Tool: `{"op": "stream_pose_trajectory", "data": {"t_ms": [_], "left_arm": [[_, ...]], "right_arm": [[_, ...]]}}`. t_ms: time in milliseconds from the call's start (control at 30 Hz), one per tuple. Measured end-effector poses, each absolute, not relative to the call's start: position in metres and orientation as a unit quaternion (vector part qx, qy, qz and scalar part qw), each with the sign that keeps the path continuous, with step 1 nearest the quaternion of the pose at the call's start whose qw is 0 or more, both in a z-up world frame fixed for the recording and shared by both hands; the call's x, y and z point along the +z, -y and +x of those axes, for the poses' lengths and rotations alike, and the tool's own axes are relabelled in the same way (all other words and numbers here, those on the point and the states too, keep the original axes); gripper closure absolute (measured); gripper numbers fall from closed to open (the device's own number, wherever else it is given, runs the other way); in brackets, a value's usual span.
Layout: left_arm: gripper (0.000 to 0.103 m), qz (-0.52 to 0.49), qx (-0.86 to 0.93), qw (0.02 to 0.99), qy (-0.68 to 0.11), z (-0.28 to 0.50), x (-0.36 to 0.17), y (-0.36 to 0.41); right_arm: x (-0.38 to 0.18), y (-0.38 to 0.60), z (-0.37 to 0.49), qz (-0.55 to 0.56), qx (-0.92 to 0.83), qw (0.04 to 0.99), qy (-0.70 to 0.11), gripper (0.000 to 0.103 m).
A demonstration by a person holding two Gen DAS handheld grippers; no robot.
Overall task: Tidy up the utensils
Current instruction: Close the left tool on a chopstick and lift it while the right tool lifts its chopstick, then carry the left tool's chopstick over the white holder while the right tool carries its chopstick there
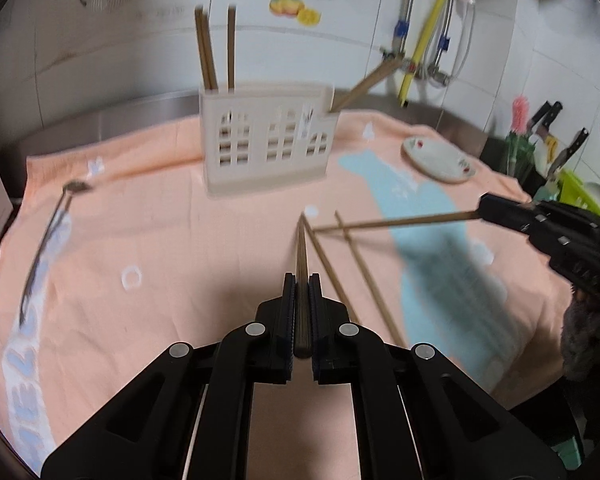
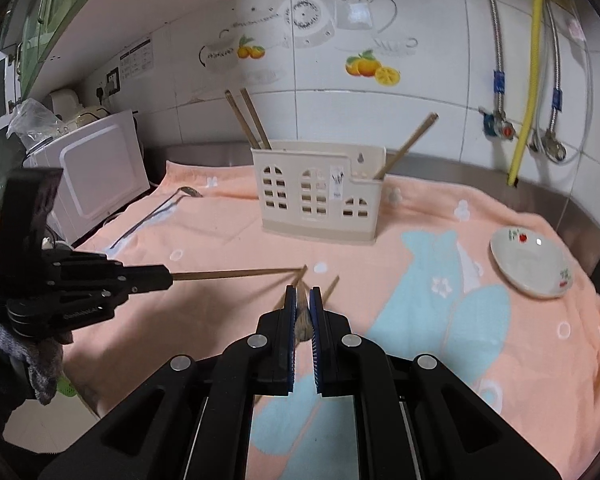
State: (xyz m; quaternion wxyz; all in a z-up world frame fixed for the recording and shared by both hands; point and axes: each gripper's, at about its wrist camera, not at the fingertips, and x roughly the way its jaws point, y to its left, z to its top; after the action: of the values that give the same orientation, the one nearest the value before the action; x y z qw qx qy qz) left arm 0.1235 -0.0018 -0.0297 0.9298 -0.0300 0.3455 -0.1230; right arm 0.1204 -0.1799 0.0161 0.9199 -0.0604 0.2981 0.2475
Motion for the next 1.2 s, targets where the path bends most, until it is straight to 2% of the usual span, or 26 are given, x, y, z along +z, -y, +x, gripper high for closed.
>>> {"op": "stream_pose_trajectory", "data": {"t_ms": [267,800,1200], "left_arm": [[0.098,-0.015,-0.125,0.941,-0.315,0.137,0.007,0.002],[0.098,0.011,-0.125,0.951,-0.282,0.18,0.07,0.0],[0.098,0.018,-0.116,0.973,-0.2,0.204,0.159,-0.002]], "right_arm": [[0.036,0.165,0.147,-0.075,0.256,0.914,-0.305,0.096],[0.119,0.157,0.206,-0.101,0.259,0.916,-0.29,0.096],[0.178,0.151,0.248,-0.094,0.24,0.935,-0.243,0.096]]}}
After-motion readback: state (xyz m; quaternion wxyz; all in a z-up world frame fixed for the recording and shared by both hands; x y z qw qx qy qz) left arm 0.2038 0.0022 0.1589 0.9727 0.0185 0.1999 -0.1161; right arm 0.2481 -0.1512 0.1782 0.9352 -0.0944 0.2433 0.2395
